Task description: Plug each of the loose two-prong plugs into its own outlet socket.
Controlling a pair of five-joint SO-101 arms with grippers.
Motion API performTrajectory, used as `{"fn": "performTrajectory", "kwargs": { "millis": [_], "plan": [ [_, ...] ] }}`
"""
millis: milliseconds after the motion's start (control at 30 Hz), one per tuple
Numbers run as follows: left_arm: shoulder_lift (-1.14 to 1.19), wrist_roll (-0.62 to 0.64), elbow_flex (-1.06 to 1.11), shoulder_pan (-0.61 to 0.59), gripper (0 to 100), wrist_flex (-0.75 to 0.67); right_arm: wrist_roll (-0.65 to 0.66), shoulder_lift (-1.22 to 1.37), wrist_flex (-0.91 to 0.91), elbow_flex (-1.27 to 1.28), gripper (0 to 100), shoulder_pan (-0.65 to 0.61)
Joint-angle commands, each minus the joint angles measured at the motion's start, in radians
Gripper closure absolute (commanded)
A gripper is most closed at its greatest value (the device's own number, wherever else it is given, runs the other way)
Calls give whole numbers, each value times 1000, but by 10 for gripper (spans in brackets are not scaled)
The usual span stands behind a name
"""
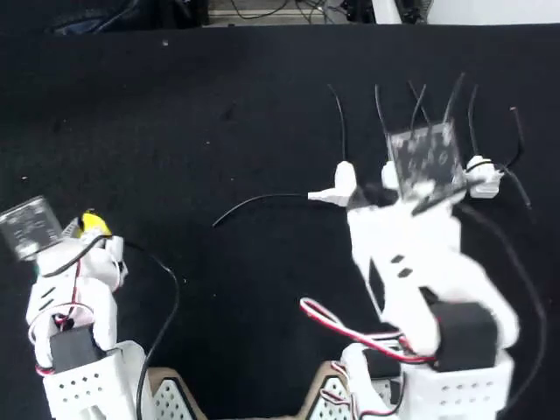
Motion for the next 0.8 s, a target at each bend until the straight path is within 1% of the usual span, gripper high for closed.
{"fn": "performTrajectory", "kwargs": {
  "millis": [0, 67, 133, 233, 300, 400, 467, 633, 767],
  "plan": [
    [-6, -183, -56, 19, 939, 91, 25, -260, -52, 277, 977, -3],
    [-6, -193, -59, 19, 939, 176, 9, -395, -52, 355, 977, -3],
    [-6, -193, -58, 25, 938, 259, -46, -536, -46, 424, 975, -8],
    [-6, -196, -47, 24, 938, 327, -78, -731, -43, 542, 974, -8],
    [-6, -196, -48, 19, 938, 356, -83, -771, -35, 605, 974, -9],
    [-6, -198, -2, 28, 941, 413, -149, -727, -55, 694, 975, -6],
    [-6, -199, 70, 22, 941, 396, -176, -728, -83, 759, 974, -8],
    [-6, -196, 317, 18, 941, 203, -186, -756, -126, 940, 974, -8],
    [-6, -198, 318, 18, 940, 190, -186, -754, -124, 1056, 973, -2]
  ]
}}
